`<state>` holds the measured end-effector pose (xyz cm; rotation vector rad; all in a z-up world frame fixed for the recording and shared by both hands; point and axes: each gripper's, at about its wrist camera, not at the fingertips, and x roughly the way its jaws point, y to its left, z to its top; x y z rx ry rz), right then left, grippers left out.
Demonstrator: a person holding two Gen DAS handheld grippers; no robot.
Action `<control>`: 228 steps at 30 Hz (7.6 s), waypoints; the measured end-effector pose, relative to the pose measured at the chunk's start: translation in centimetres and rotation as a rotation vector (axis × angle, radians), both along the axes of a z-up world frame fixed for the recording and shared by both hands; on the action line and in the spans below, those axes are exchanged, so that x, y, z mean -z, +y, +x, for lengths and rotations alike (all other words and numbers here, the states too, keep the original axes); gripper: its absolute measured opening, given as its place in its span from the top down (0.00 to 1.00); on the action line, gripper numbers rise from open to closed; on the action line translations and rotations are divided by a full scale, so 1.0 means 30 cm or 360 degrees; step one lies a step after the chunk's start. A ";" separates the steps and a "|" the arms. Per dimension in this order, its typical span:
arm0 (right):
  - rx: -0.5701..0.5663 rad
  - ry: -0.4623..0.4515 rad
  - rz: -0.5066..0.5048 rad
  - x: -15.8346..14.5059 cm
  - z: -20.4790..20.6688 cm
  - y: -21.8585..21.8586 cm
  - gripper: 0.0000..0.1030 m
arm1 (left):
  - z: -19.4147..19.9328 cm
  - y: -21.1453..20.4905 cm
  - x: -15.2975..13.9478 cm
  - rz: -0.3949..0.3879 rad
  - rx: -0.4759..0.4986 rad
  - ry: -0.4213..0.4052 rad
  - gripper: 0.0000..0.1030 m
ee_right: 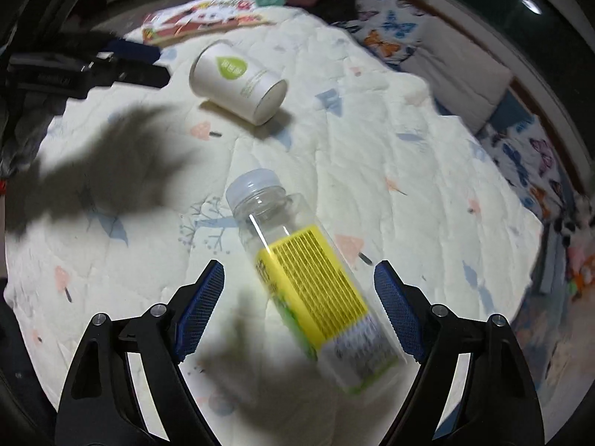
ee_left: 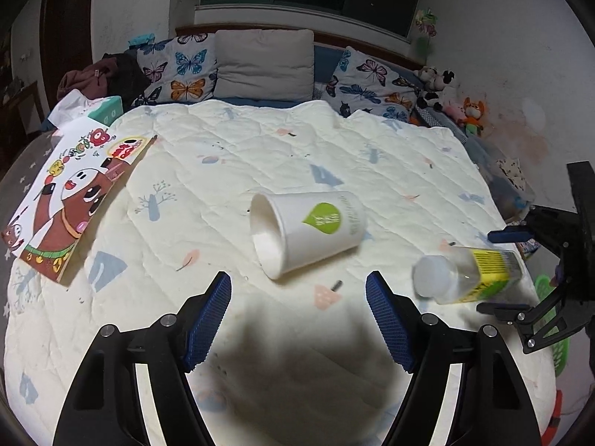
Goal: Collect trash
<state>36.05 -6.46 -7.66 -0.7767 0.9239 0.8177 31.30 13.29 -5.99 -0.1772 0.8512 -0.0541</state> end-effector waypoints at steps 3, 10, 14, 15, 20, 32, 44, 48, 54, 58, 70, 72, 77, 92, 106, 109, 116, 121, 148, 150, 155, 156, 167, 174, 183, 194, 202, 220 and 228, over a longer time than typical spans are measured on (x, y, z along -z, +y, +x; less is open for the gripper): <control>-0.0046 0.0042 -0.0052 0.042 0.031 0.017 0.23 | 0.032 0.017 0.026 -0.0023 0.0016 0.0016 0.30; -0.0061 0.0157 -0.0064 0.108 0.098 0.036 0.23 | 0.101 0.013 0.054 -0.0026 0.0093 0.0038 0.30; -0.0073 0.0216 -0.0049 0.123 0.110 0.051 0.29 | 0.136 0.010 0.062 -0.0046 0.0138 0.0028 0.30; -0.0080 0.0224 -0.0050 0.125 0.109 0.054 0.33 | 0.141 0.009 0.063 -0.0066 0.0156 0.0027 0.31; -0.0075 0.0260 -0.0035 0.123 0.104 0.059 0.41 | 0.172 0.001 0.072 -0.0119 0.0218 0.0024 0.33; -0.0041 0.0349 0.0000 0.114 0.088 0.054 0.48 | 0.229 -0.037 0.115 -0.0238 0.0333 0.0028 0.64; 0.0154 0.0322 0.0135 0.101 0.036 0.024 0.52 | 0.195 -0.055 0.102 -0.0267 0.0309 -0.0016 0.97; 0.0240 0.0306 0.0165 0.082 -0.006 -0.004 0.52 | 0.145 -0.082 0.075 -0.0259 0.0336 -0.0030 0.97; 0.0360 0.0286 0.0257 0.024 -0.067 -0.058 0.52 | 0.051 -0.141 0.015 -0.0254 0.0414 -0.0080 0.97; 0.0465 0.0260 0.0306 -0.015 -0.127 -0.128 0.52 | -0.007 -0.204 -0.027 -0.0245 0.0492 -0.0110 0.97; 0.1012 0.0081 0.0413 -0.156 -0.305 -0.607 0.52 | -0.140 -0.529 -0.125 -0.0266 0.0810 -0.0181 0.97; 0.1102 0.0048 0.0398 -0.160 -0.322 -0.698 0.52 | -0.154 -0.603 -0.136 -0.0274 0.0869 -0.0186 0.97; 0.1350 0.0025 0.0384 -0.132 -0.357 -0.929 0.52 | -0.182 -0.764 -0.154 -0.0273 0.1004 -0.0184 0.97; 0.1825 0.0168 0.0305 0.195 -0.282 -1.263 0.52 | -0.200 -1.014 -0.139 -0.0240 0.1188 -0.0143 0.97; 0.1940 0.0243 0.0346 0.272 -0.259 -1.351 0.46 | -0.183 -1.119 -0.080 -0.0246 0.1251 -0.0058 0.97; 0.1939 0.0209 0.0357 0.239 -0.278 -1.355 0.45 | -0.185 -1.156 -0.071 -0.0250 0.1273 -0.0031 0.97; 0.1911 0.0094 0.0414 0.118 -0.392 -1.344 0.44 | -0.205 -1.272 -0.062 -0.0232 0.1369 -0.0013 0.97; 0.1892 0.0007 0.0431 0.049 -0.490 -1.339 0.35 | -0.217 -1.364 -0.038 -0.0223 0.1430 0.0033 0.97; 0.1973 -0.0034 0.0589 0.002 -0.773 -1.399 0.35 | -0.217 -1.619 0.073 -0.0108 0.1483 0.0227 0.64; 0.1964 -0.0037 0.0591 -0.004 -0.777 -1.394 0.35 | -0.223 -1.615 0.068 -0.0106 0.1484 0.0217 0.64; 0.1943 -0.0059 0.0616 -0.025 -0.790 -1.366 0.35 | -0.251 -1.567 0.027 -0.0109 0.1475 0.0160 0.64; 0.1941 -0.0063 0.0619 -0.026 -0.793 -1.359 0.35 | -0.259 -1.555 0.016 -0.0107 0.1469 0.0142 0.63; 0.1854 -0.0115 0.0636 -0.049 -0.813 -1.200 0.32 | -0.333 -1.354 -0.097 -0.0095 0.1340 -0.0047 0.53; 0.1864 -0.0164 0.0681 -0.089 -0.833 -1.113 0.27 | -0.387 -1.188 -0.150 -0.0086 0.1192 -0.0154 0.40; 0.1814 -0.0182 0.0734 -0.140 -0.846 -0.952 0.19 | -0.453 -0.941 -0.207 -0.0061 0.0921 -0.0269 0.22; 0.1701 -0.0283 0.0752 -0.183 -0.855 -0.744 0.15 | -0.538 -0.719 -0.242 0.0044 0.0609 -0.0388 0.10; 0.1639 -0.0348 0.0731 -0.189 -0.861 -0.651 0.13 | -0.603 -0.603 -0.232 0.0037 0.0458 -0.0441 0.08; 0.1620 -0.0523 0.0777 -0.194 -0.907 -0.611 0.08 | -0.682 -0.515 -0.238 0.0015 0.0270 -0.0563 0.08; 0.1613 -0.0542 0.0802 -0.191 -0.918 -0.605 0.08 | -0.701 -0.520 -0.230 0.0016 0.0241 -0.0568 0.07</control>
